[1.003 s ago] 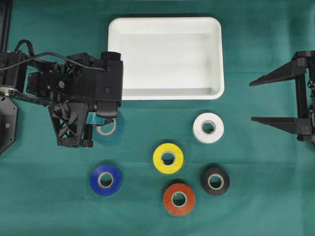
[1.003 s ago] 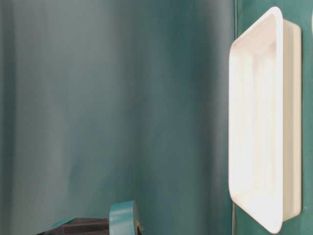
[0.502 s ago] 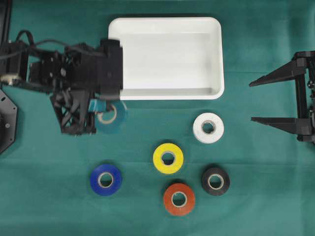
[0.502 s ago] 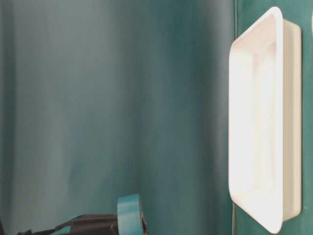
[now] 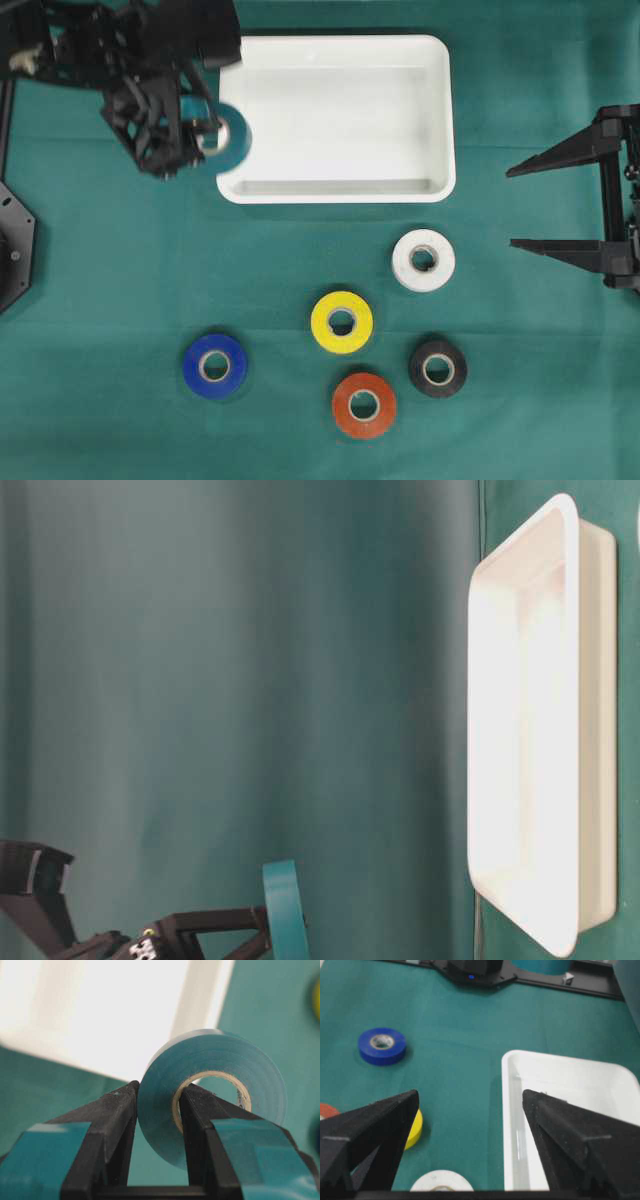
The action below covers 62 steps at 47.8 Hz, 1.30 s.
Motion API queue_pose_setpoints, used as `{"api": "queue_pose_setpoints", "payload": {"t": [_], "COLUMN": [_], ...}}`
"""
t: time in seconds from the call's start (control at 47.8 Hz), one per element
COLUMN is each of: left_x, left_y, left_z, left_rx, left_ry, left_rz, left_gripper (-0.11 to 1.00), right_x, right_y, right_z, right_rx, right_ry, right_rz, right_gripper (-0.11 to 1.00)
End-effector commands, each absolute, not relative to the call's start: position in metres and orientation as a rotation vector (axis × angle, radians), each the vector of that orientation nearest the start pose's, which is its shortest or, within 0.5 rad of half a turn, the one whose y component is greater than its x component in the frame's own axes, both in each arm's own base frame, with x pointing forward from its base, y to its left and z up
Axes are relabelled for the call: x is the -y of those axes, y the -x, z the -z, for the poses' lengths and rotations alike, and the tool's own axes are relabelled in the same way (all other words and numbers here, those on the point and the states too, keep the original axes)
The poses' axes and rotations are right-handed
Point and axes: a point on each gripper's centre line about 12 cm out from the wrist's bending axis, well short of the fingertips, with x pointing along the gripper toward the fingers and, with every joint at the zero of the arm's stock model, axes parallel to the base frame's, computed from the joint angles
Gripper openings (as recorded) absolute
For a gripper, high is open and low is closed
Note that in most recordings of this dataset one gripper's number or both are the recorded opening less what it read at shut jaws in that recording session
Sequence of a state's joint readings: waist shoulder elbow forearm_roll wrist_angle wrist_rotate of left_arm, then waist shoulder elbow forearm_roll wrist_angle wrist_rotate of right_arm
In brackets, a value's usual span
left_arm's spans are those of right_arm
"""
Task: Pick up the tape from a random location and place it into the white case.
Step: 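Lift the teal roll with the left gripper and carry it over the tray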
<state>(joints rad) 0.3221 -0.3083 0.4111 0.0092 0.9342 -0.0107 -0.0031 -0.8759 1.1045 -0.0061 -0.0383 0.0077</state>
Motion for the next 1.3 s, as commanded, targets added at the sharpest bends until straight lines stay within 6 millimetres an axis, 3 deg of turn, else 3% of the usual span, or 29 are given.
{"api": "queue_pose_setpoints", "payload": {"t": [0.0,0.314,0.627,0.962,1.275], "left_x": [-0.115,-0.121,-0.118,-0.131,-0.139], "left_y": [-0.301,-0.303,-0.348,-0.396,-0.421], "left_z": [-0.309,-0.307,-0.307,-0.308,-0.307], "left_rx": [-0.993,-0.981,-0.951,-0.941,-0.930], "left_ry": [0.178,0.186,0.150,0.114,0.110], "left_rz": [-0.338,-0.354,-0.306,-0.285,-0.284], "left_gripper": [0.20,0.20,0.20,0.20,0.20], "right_x": [0.001,0.001,0.001,0.001,0.001], "right_y": [-0.219,-0.219,-0.219,-0.219,-0.219], "right_z": [-0.285,-0.286,-0.286,-0.286,-0.285], "right_rx": [-0.163,-0.163,-0.163,-0.164,-0.172], "right_ry": [0.001,0.006,0.009,0.012,0.021], "right_rz": [0.004,0.002,0.003,0.001,0.002], "right_gripper": [0.90,0.90,0.90,0.90,0.90]}}
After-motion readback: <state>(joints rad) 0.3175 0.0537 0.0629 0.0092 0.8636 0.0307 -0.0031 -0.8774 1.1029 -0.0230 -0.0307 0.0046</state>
